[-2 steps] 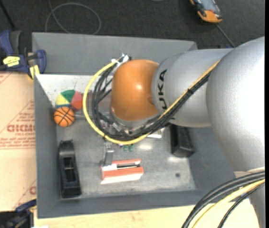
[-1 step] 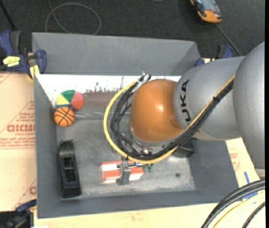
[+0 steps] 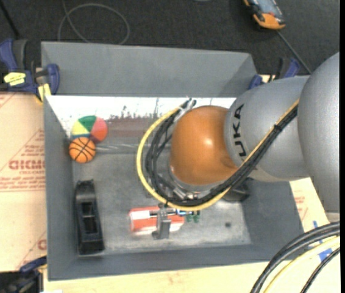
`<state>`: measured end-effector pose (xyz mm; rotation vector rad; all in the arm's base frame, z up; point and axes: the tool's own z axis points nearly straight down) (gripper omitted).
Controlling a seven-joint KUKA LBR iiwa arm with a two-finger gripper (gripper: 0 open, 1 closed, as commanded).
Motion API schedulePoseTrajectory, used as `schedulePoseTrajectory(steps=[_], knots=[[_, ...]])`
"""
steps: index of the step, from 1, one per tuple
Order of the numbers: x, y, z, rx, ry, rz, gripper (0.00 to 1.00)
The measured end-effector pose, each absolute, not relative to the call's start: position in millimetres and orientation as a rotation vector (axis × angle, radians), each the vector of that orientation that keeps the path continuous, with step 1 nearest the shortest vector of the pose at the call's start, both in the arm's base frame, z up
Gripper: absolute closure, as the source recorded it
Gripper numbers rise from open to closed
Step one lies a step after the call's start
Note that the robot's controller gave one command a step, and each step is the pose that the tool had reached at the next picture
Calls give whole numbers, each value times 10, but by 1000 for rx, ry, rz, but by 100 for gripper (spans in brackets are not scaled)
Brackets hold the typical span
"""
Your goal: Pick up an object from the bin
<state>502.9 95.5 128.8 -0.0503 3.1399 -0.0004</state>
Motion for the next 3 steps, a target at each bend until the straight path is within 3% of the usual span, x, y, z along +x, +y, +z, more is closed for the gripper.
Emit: schedulePoseTrajectory(steps=[1, 2, 3], knots=[[5225, 807, 722, -120, 3135, -1, 0], [5097, 723, 697, 156, 3138, 1, 100], [5097, 723, 697, 156, 3138, 1, 100]])
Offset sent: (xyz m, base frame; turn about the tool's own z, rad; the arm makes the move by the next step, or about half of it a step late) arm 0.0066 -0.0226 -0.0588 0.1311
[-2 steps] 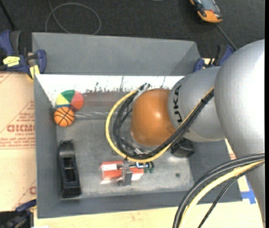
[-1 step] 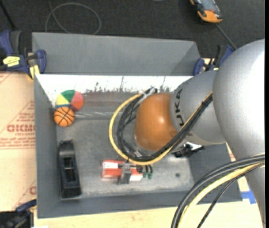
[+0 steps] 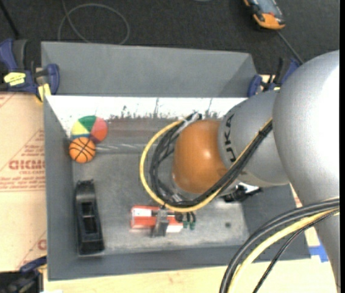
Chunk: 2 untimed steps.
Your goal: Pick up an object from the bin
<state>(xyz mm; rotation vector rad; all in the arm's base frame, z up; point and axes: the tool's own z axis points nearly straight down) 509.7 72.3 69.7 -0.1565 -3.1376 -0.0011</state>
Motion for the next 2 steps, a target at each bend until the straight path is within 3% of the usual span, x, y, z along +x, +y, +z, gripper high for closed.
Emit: schedulePoseTrajectory(steps=[2], knots=[[5088, 721, 730, -158, -3135, -1, 100]])
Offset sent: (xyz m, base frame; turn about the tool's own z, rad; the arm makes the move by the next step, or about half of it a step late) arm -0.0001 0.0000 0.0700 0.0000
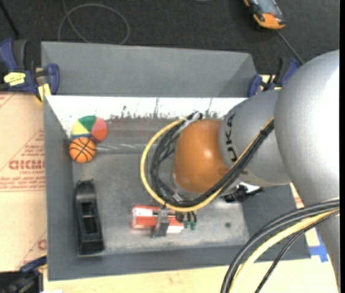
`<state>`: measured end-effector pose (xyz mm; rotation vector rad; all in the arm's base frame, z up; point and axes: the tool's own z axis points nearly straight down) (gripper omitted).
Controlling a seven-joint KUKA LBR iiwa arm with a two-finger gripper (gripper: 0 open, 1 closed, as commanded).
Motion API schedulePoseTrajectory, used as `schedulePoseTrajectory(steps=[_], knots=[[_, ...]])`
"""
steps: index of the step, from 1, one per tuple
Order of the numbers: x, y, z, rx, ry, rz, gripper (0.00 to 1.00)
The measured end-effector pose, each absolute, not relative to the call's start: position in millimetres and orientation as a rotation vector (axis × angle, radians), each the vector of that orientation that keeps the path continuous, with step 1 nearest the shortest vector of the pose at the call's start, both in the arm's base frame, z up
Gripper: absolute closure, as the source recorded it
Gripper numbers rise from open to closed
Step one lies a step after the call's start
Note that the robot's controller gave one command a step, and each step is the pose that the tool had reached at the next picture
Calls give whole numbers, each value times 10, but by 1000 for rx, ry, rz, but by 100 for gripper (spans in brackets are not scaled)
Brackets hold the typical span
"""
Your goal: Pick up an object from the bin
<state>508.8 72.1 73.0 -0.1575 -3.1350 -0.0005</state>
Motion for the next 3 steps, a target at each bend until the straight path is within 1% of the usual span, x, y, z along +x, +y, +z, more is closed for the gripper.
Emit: schedulePoseTrajectory(steps=[1, 2, 3], knots=[[5064, 716, 912, -158, -3125, 2, 100], [5079, 717, 1154, -159, -3131, 1, 100], [5095, 719, 1340, -160, -3136, 0, 100]])
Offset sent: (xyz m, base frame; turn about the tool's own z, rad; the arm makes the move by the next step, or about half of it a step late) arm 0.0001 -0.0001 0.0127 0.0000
